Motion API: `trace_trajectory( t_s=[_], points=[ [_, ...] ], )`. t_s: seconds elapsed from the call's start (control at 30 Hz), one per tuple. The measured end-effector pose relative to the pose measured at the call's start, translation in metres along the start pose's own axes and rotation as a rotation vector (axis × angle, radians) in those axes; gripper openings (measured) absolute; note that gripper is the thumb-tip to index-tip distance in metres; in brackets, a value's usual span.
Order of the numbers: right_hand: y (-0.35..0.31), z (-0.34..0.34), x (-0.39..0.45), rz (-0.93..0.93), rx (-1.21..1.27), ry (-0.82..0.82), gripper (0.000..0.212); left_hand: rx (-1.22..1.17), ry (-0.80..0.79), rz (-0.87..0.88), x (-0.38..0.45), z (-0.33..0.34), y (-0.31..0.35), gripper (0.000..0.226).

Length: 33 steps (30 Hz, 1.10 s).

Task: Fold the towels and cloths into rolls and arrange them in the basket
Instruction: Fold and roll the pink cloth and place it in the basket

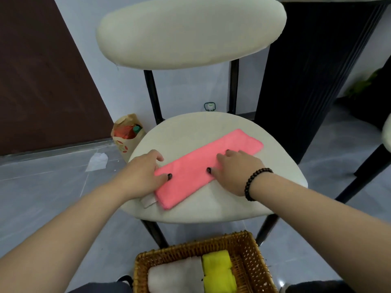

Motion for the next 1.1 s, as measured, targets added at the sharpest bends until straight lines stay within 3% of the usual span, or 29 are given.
trace_trajectory(
  t_s=[0.07,0.13,0.2,0.33,0.4,0.5,0.63,0.83,0.93,1.03,1.1],
  points=[
    [0.012,0.007,0.012,-0.047,0.225,-0.047,0.064,-0.118,-0.024,-0.054,-0.003,0.004,-0.008,0.041],
    [0.02,0.007,0.017,-0.078,0.41,0.013,0.068,-0.158,-0.026,-0.077,-0.005,0.008,-0.009,0.035],
    [0.019,0.007,0.016,-0.107,0.397,0.128,0.066,-0.159,-0.026,-0.078,-0.008,0.011,-0.003,0.029],
    [-0.008,-0.001,-0.001,-0.309,0.38,0.308,0.03,-0.215,-0.053,-0.09,-0.012,0.017,0.011,0.029],
    [-0.021,-0.005,-0.014,-0.367,0.452,0.282,0.02,-0.233,-0.065,-0.069,-0.016,0.019,0.02,0.028],
    [-0.029,-0.007,-0.031,-0.388,0.509,0.255,0.023,-0.265,-0.085,-0.039,-0.026,0.02,0.034,0.016],
    [-0.034,-0.008,-0.056,-0.347,0.481,0.23,0.032,-0.548,-0.115,-0.108,-0.045,0.029,0.04,0.018],
    [-0.034,-0.021,-0.1,-0.3,0.495,0.234,0.029,-0.938,-0.182,-0.181,-0.073,0.053,0.058,0.028],
    [-0.022,-0.009,-0.11,-0.181,0.388,0.119,0.039,-1.072,-0.246,-0.181,-0.08,0.066,0.072,0.023],
    [-0.012,0.013,-0.125,-0.101,0.343,0.001,0.059,-1.114,-0.25,-0.196,-0.082,0.073,0.079,0.013],
    [-0.007,0.025,-0.134,-0.091,0.351,-0.018,0.069,-0.917,-0.247,-0.143,-0.083,0.074,0.079,0.012]
  ],
)
Point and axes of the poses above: each hand's wrist, its own x-axis towards the middle knuckle, its own z-axis out of the palm, y = z × x, the point moved 6 cm from there along x, towards the middle knuckle, and after that the axes turned 4 degrees about z, right-handed, at the moved point
